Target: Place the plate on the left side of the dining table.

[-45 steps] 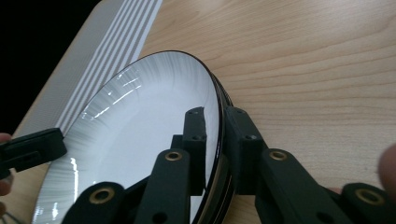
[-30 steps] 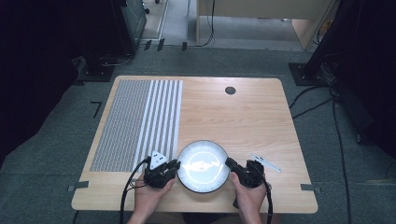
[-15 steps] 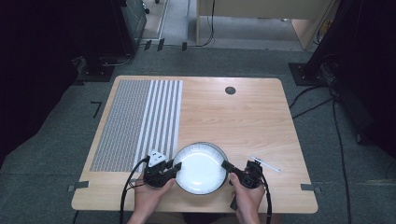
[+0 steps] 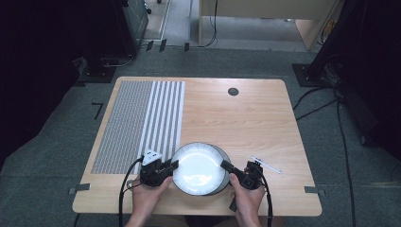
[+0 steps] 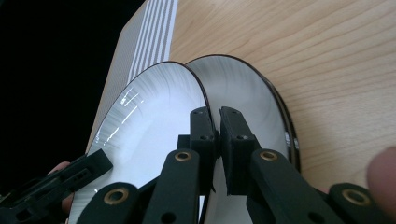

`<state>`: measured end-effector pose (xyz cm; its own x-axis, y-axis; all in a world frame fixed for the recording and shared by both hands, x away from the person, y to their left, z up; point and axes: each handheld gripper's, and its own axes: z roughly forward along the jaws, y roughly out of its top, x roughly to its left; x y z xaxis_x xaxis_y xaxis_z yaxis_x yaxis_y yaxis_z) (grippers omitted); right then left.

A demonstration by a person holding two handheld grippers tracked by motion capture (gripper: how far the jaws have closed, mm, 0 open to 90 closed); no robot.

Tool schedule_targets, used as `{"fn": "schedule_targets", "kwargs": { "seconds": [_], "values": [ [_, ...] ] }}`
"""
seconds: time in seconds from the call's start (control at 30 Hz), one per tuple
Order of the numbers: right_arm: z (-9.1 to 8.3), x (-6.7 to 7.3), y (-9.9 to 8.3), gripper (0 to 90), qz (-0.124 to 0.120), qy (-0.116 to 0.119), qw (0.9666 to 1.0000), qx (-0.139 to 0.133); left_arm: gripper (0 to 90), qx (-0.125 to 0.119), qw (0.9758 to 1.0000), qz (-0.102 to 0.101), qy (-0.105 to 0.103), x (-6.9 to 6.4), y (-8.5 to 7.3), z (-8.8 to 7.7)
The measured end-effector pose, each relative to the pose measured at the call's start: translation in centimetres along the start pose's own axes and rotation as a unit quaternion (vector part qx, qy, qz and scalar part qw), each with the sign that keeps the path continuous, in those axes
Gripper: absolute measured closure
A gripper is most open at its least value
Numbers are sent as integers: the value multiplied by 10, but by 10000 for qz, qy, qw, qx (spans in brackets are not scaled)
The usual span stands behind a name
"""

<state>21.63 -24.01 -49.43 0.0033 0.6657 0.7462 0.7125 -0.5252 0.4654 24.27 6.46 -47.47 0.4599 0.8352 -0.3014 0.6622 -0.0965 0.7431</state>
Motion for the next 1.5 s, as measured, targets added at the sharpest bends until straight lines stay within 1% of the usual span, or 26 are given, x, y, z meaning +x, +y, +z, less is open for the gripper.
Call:
{"fn": "schedule_targets", "kwargs": {
  "seconds": [0.07, 0.1, 0.17, 0.2, 0.23, 0.27, 0.3, 0.37, 0.43, 0.47, 0.5, 0.53, 0.57, 0.6, 0.63, 0.67, 0.7, 0.73, 0.83, 0.87, 0.9, 0.93, 1.1, 1.13, 1.2, 1.5],
  "values": [
    [2, 5, 1, 850, 1, 7, 10000, 2, 755, -13, 10000, -43, -1, 3, 3, -3],
    [4, 11, 3, 850, -26, 12, 10000, 13, 756, -46, 10000, -78, 15, 7, 6, -6],
    [6, 13, 4, 850, -64, 7, 10000, -1, 757, -75, 9999, -107, 29, 10, 8, -9],
    [11, 20, 5, 851, -101, 29, 9999, 4, 761, -87, 9999, -125, 50, 12, 10, -10],
    [14, 23, 5, 851, -115, 30, 9999, 11, 762, -106, 9998, -171, 91, 17, 13, -12],
    [14, 23, 5, 851, -115, 30, 9999, 11, 763, -106, 9998, -171, 91, 17, 13, -12],
    [20, 28, 7, 852, -123, 44, 9999, 37, 764, -133, 9996, -214, 130, 23, 16, -15],
    [23, 31, 8, 852, -132, 40, 9999, 50, 765, -147, 9994, -253, 158, 28, 18, -17],
    [34, 41, 12, 852, -186, 36, 9998, 82, 765, -180, 9991, -335, 200, 37, 22, -20],
    [34, 41, 12, 852, -186, 36, 9998, 82, 766, -180, 9991, -335, 200, 37, 22, -20],
    [41, 48, 14, 852, -218, 50, 9997, 115, 767, -199, 9988, -399, 224, 44, 25, -22],
    [41, 48, 14, 852, -218, 50, 9997, 115, 767, -199, 9988, -399, 224, 44, 25, -22],
    [49, 54, 16, 852, -249, 51, 9995, 160, 768, -220, 9984, -455, 258, 51, 28, -25],
    [49, 54, 16, 852, -249, 51, 9995, 160, 768, -220, 9984, -455, 258, 51, 28, -25],
    [56, 60, 17, 852, -263, 71, 9994, 207, 769, -220, 9983, -471, 268, 55, 29, -26],
    [56, 60, 17, 852, -263, 71, 9994, 207, 769, -232, 9981, -498, 284, 58, 30, -28],
    [63, 66, 18, 852, -294, 84, 9993, 226, 770, -255, 9977, -541, 312, 65, 32, -30],
    [63, 66, 18, 852, -294, 84, 9993, 226, 770, -255, 9977, -541, 312, 65, 32, -30],
    [76, 77, 20, 852, -366, 97, 9989, 281, 772, -264, 9971, -616, 350, 78, 36, -34],
    [76, 77, 20, 852, -366, 97, 9989, 281, 772, -264, 9971, -616, 350, 78, 36, -34],
    [83, 82, 21, 852, -407, 99, 9987, 299, 773, -284, 9967, -661, 370, 84, 38, -35],
    [83, 82, 21, 852, -407, 99, 9987, 299, 773, -284, 9967, -661, 370, 84, 38, -35],
    [100, 96, 25, 852, -484, 86, 9981, 359, 776, -383, 9949, -829, 427, 102, 44, -38],
    [108, 101, 27, 852, -506, 95, 9979, 386, 779, -399, 9945, -861, 440, 106, 45, -39],
    [111, 103, 28, 853, -511, 96, 9979, 394, 780, -423, 9940, -894, 468, 112, 48, -39],
    [149, 124, 38, 853, -596, 58, 9970, 481, 786, -528, 9906, -1114, 593, 145, 61, -36]
  ]
}}
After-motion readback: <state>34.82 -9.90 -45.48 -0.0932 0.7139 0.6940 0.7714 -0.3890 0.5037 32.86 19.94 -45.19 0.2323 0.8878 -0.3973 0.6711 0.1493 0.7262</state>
